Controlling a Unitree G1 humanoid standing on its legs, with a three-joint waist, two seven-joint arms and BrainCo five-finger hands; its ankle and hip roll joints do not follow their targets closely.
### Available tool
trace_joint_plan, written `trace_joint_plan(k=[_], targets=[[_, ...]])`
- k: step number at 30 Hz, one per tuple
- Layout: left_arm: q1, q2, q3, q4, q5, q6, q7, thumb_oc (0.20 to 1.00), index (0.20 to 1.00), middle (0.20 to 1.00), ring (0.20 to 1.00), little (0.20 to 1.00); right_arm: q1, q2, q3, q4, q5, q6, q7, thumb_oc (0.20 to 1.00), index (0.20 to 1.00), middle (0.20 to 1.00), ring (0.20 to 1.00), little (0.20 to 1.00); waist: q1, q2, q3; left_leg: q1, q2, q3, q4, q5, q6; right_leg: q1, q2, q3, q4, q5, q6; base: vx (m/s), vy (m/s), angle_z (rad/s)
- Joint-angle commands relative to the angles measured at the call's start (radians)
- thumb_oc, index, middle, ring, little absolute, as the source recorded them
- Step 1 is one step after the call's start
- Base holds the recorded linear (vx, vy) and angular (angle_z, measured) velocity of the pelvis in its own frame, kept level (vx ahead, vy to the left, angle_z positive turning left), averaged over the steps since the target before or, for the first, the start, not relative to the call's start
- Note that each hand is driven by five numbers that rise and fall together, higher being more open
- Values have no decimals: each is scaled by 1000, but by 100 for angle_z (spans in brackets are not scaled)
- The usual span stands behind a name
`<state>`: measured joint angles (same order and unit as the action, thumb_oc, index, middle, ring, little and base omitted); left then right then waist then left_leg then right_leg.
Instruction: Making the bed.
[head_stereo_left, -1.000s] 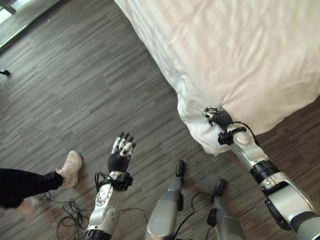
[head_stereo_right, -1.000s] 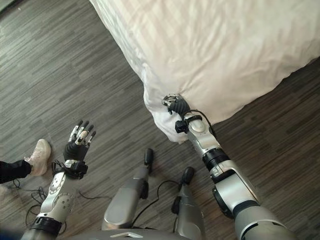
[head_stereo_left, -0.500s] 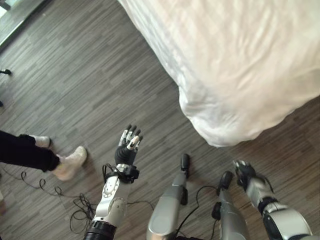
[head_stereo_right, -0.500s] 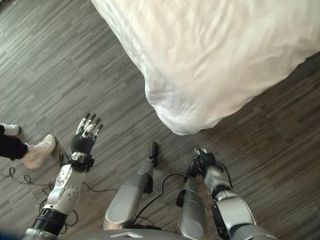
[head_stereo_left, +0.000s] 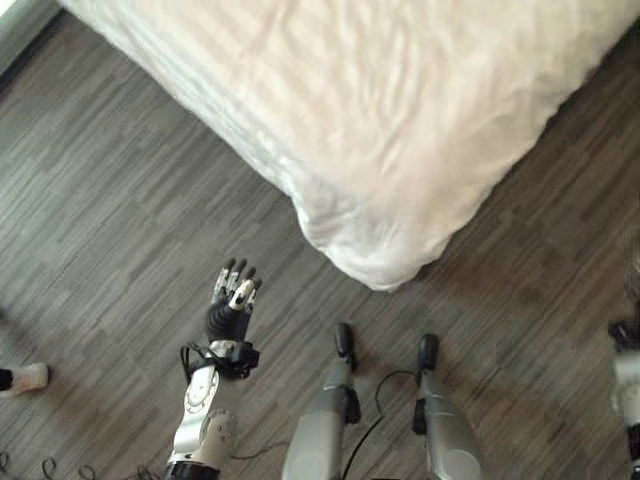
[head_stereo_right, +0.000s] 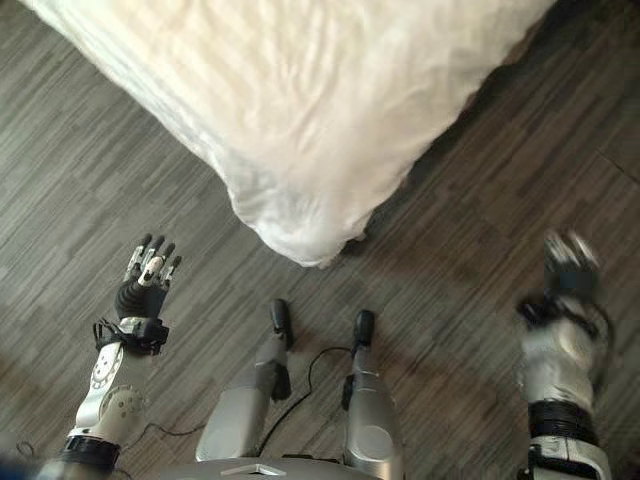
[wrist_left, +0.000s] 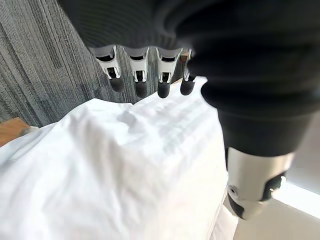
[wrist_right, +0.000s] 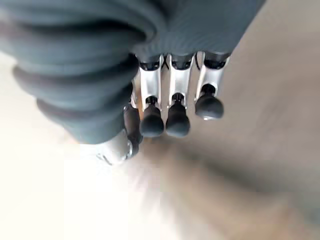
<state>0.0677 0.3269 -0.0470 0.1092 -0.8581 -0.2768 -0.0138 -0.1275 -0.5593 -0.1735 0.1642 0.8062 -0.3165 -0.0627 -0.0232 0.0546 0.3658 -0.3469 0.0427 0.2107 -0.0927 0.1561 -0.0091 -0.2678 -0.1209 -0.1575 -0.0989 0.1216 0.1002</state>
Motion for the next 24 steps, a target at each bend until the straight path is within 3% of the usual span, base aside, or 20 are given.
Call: trace_joint_plan(k=[1,7,9,12,24], targets=[[-14,15,11,-7,-5,-50,-17,1000,1000,1000,1000,1000,-59,-18,97,6,-33,-33,130,200,200,200,200,200,34,-15,-34,20,-14,-69,13,-42,-26,-34,-57,16,19,15,53,-26,-26,-12],[6,13,-8,-19,0,-35,-53,1000,1000,1000,1000,1000,-122,-31,307,-77,-112,40,225,200,200,200,200,200,51,-5,-42,16,-16,-63,9,-33,-24,-44,-56,21,17,24,51,-10,-12,-3],[2,11,-26,-20,-2,-35,-61,1000,1000,1000,1000,1000,-206,1,408,-18,-141,59,236,200,200,200,200,200,70,9,-41,18,-17,-62,9,-33,-25,-43,-57,17,15,24,51,-15,-22,-6],[-10,4,-40,-7,-8,-36,-61,1000,1000,1000,1000,1000,-275,54,469,78,-151,70,226,200,200,200,200,200,86,21,-39,14,-18,-66,10,-30,-26,-44,-57,13,14,24,50,-5,-12,-4],[-68,-4,-92,14,-30,-50,-37,1000,1000,1000,1000,1000,-525,159,493,294,-84,61,140,200,200,200,200,200,132,57,-22,-7,-20,-70,7,-23,-29,-61,-56,6,12,29,51,9,-5,3]])
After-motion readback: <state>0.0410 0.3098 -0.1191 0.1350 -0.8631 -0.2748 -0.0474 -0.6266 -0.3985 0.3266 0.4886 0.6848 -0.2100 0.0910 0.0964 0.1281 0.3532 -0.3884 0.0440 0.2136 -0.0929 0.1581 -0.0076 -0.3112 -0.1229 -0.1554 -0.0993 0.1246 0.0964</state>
